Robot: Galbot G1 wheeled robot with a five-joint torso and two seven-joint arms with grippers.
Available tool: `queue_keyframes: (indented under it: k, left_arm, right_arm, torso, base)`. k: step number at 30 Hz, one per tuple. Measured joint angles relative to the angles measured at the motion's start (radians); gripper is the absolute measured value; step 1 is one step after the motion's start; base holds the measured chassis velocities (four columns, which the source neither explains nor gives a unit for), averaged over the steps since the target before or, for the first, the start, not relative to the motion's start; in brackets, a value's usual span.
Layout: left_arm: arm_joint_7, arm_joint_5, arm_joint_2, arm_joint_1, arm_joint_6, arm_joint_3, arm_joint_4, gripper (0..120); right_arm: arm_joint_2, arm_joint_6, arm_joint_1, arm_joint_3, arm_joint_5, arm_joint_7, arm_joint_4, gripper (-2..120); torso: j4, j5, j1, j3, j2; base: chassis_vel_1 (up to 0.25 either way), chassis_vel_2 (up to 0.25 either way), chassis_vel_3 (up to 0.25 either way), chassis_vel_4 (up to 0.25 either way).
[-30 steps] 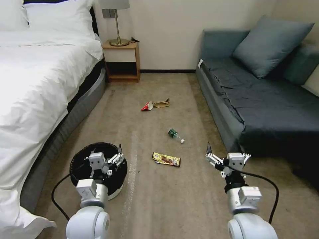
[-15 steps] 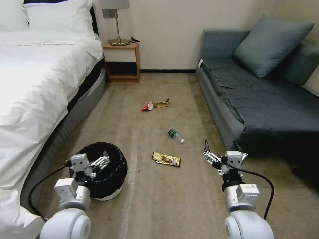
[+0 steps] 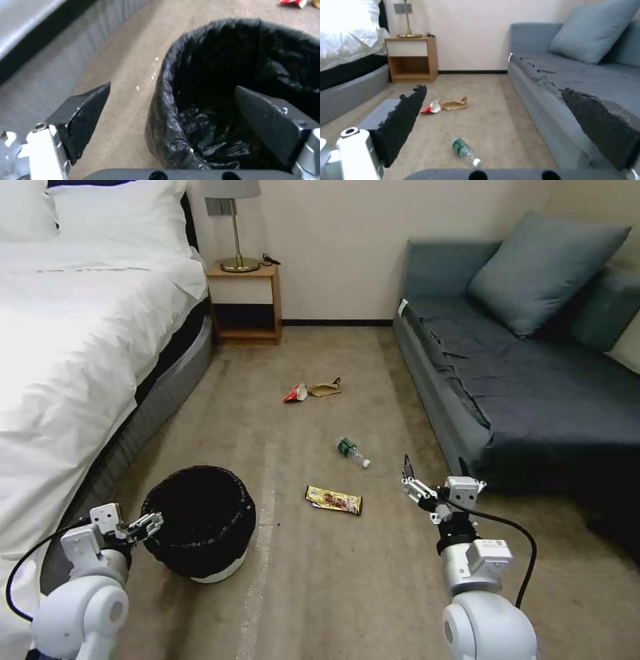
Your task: Pick up the trash bin, then pick up the garbage on the floor and place it into the trash bin.
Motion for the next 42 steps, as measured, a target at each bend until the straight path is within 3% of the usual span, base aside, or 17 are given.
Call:
queue_keyframes:
  k: [12, 25, 30, 42]
  left_arm:
    - [-0.061, -0.146, 0.064, -0.167, 0.034, 0.038, 0.179, 100]
    - [-0.078, -0.209, 0.089, -0.228, 0.056, 0.073, 0.287, 99]
    - [-0.075, -0.217, 0.091, -0.238, 0.062, 0.079, 0.303, 92]
    - [-0.065, -0.215, 0.089, -0.244, 0.064, 0.082, 0.333, 47]
  right_arm:
    - [-0.001, -0.001, 0.002, 0.003, 0.002, -0.002, -0.002, 100]
    - [-0.001, -0.002, 0.0, 0.003, -0.003, -0.003, 0.002, 100]
    - [-0.001, -0.002, 0.002, -0.003, -0.005, -0.004, 0.0, 100]
    - [-0.002, -0.001, 0.009, -0.009, -0.003, -0.002, -0.009, 100]
  torso:
    - [-0.0001, 0.0002, 0.0, 0.0, 0.0]
    - [0.0, 0.0001, 0.0, 0.0, 0.0]
    - [0.0, 0.0002, 0.0, 0.0, 0.0]
    - [0.0001, 0.0007, 0.0, 0.0, 0.0]
  base:
    - [0.0, 0.0, 0.0, 0.0]
    - [0.0, 0.0, 0.0, 0.0]
    - [0.0, 0.0, 0.0, 0.0]
    - [0.0, 0.0, 0.0, 0.0]
